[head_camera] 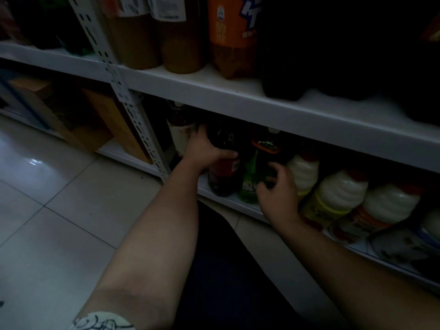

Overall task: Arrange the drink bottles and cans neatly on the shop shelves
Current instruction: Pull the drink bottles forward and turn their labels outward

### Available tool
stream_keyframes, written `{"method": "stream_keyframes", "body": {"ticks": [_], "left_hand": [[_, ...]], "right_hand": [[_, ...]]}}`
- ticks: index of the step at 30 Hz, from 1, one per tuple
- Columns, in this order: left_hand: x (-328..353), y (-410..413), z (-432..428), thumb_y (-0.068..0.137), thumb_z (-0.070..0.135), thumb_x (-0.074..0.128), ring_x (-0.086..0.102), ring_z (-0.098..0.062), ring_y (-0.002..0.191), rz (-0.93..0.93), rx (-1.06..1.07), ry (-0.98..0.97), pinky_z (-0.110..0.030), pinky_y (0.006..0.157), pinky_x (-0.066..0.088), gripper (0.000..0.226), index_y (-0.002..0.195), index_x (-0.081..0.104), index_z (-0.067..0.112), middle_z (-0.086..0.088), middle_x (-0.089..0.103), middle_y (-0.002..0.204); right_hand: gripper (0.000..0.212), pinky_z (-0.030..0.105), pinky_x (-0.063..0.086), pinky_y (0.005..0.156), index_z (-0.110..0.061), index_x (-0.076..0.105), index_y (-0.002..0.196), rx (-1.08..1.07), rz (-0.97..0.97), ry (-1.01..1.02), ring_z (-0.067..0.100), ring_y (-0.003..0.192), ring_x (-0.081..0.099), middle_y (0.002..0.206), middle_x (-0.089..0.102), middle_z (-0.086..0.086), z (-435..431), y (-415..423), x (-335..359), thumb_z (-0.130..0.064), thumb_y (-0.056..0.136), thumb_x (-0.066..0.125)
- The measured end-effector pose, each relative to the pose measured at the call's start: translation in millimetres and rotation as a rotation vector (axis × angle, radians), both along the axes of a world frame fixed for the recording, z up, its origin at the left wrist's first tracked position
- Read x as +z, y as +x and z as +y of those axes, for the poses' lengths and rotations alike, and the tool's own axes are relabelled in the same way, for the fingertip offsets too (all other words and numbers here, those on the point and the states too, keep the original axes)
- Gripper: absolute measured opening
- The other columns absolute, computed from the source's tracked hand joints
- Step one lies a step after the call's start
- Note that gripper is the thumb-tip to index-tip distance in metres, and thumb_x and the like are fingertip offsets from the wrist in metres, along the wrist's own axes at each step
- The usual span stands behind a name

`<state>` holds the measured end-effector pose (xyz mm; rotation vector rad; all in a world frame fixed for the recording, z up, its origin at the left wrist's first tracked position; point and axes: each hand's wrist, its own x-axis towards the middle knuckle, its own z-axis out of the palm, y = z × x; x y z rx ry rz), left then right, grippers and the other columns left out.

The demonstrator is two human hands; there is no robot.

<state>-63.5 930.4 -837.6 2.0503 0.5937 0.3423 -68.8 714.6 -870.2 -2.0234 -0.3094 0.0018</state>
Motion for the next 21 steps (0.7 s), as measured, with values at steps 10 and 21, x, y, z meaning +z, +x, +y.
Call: {"method": "stream_keyframes", "body": {"ticks": [10, 21], "left_hand": [[-12, 0, 1, 0.036, 0.041, 0.089, 0.058, -0.017, 0.113, -0.086, -0.048, -0.276, -0.041, 0.093, 0.052, 0.104, 0.130, 0.045, 0.030, 0.004, 0.059, 0.124], [0, 0, 0, 0.049, 0.059, 0.077, 0.046, -0.025, 0.128, 0.081, 0.001, -0.318, -0.043, 0.104, 0.042, 0.108, 0.143, 0.033, 0.028, -0.007, 0.042, 0.143]], "right_hand": [[0.037, 0.032, 0.052, 0.075, -0.018, 0.059, 0.118, 0.217, 0.091, -0.222, 0.015, 0.087, 0.058, 0.111, 0.054, 0.001, 14, 13, -3, -0.021, 0.081, 0.061], [0.072, 0.026, 0.038, 0.091, -0.022, 0.021, 0.148, 0.369, 0.311, -0.121, 0.022, 0.117, 0.050, 0.138, 0.047, 0.006, 68, 8, 13, -0.013, 0.086, 0.055]]}}
